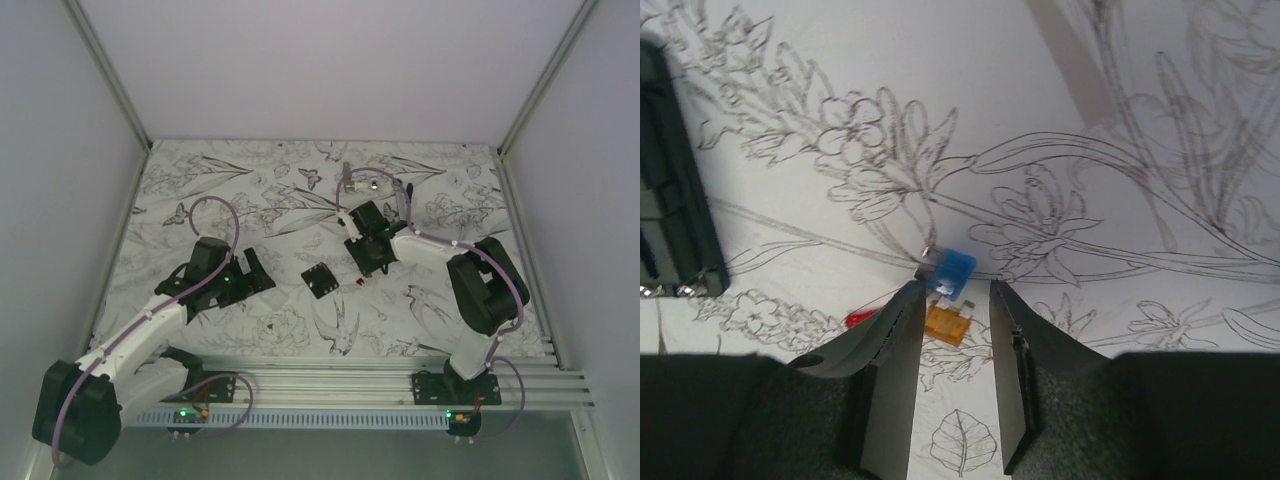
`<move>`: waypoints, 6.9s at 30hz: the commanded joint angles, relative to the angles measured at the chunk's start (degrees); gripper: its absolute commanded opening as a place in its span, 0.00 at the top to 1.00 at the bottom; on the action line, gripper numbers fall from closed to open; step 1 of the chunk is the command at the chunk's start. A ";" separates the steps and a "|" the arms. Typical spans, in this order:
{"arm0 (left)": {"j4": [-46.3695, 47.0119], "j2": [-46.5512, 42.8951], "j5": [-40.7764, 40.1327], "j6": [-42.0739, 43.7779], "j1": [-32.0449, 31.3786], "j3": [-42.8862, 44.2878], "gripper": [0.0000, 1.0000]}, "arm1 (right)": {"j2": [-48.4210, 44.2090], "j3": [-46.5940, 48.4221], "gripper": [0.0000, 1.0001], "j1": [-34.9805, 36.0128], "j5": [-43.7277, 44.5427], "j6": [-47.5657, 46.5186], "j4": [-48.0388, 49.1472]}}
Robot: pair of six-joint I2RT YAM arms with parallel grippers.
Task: Snap on the fuse box
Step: Pick up the fuse from the center of the board.
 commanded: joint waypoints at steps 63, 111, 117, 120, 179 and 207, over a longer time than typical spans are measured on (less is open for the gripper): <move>0.31 -0.29 0.83 0.97 -0.44 0.40 0.00 | 1.71 3.74 0.62 -3.44 -6.49 -8.63 -0.09; 13.65 11.39 12.77 -7.54 -6.15 13.28 0.25 | -21.20 -4.14 0.77 8.21 -14.18 -4.70 14.07; 15.40 15.92 11.48 -8.79 -10.10 17.95 0.42 | -25.09 -6.62 0.76 9.25 -18.23 -3.99 17.81; 16.48 18.94 10.97 -9.59 -12.10 19.66 0.51 | -25.38 -7.34 0.76 9.55 -19.44 -3.50 19.11; 40.06 -5.97 -10.58 -21.08 -22.85 1.68 1.00 | -30.27 -31.57 0.69 12.79 -16.94 53.09 79.41; 40.45 -11.05 -12.00 -20.09 -23.09 -2.33 0.81 | -30.03 -29.04 1.00 11.09 -23.90 48.60 74.53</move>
